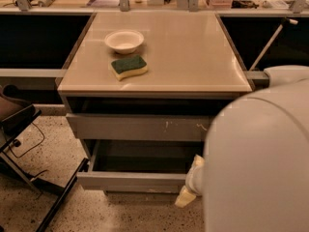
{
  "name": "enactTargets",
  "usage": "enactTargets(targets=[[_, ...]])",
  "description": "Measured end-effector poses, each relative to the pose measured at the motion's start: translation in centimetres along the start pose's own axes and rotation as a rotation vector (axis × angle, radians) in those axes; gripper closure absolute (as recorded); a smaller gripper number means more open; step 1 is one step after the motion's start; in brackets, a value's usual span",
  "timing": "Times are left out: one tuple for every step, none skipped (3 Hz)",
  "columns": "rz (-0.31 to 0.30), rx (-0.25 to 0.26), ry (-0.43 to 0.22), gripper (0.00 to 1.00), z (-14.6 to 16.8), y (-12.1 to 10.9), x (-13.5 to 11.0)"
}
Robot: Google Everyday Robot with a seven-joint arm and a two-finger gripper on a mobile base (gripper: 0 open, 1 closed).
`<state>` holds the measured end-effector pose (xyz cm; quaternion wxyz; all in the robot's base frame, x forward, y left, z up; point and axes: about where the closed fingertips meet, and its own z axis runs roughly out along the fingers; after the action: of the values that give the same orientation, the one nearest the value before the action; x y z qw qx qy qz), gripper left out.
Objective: Open middle drawer
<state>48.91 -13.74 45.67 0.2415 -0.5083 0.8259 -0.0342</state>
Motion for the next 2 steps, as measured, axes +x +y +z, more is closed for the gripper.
enactTargets(targets=[[-0.041, -0.007, 0.036, 0.00, 0.38, -1.13, -0.82], [-0.041, -0.005, 0.035, 0.00, 0.39, -1.16, -0.84]])
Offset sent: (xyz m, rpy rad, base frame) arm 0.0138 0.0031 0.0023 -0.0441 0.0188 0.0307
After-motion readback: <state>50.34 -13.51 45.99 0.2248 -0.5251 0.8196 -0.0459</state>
